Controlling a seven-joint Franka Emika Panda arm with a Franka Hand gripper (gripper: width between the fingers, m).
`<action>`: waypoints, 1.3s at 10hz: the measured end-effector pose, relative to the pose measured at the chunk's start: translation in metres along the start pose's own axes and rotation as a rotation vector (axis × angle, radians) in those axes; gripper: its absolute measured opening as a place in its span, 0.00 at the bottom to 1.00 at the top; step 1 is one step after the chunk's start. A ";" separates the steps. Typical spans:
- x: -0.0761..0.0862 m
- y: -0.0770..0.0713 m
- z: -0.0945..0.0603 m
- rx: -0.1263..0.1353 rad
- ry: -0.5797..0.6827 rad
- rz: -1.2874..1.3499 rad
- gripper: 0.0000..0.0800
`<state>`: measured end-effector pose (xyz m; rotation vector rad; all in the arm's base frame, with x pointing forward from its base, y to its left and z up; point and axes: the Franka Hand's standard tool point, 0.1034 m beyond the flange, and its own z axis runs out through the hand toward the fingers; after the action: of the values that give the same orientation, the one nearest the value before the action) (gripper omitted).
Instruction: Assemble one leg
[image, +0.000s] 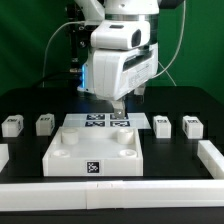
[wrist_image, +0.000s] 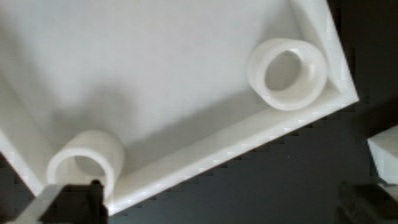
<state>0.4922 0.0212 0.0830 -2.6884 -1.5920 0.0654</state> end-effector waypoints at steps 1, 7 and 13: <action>0.000 0.000 0.000 0.000 0.000 0.000 0.81; -0.033 -0.033 0.018 0.047 -0.023 -0.318 0.81; -0.044 -0.037 0.025 0.072 -0.031 -0.356 0.81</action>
Offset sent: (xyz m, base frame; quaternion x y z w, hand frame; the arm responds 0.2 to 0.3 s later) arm -0.0346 -0.0054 -0.0047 0.0071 -0.0020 -0.2106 0.9776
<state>0.4376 -0.0002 0.0610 -2.3211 -2.0063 0.1565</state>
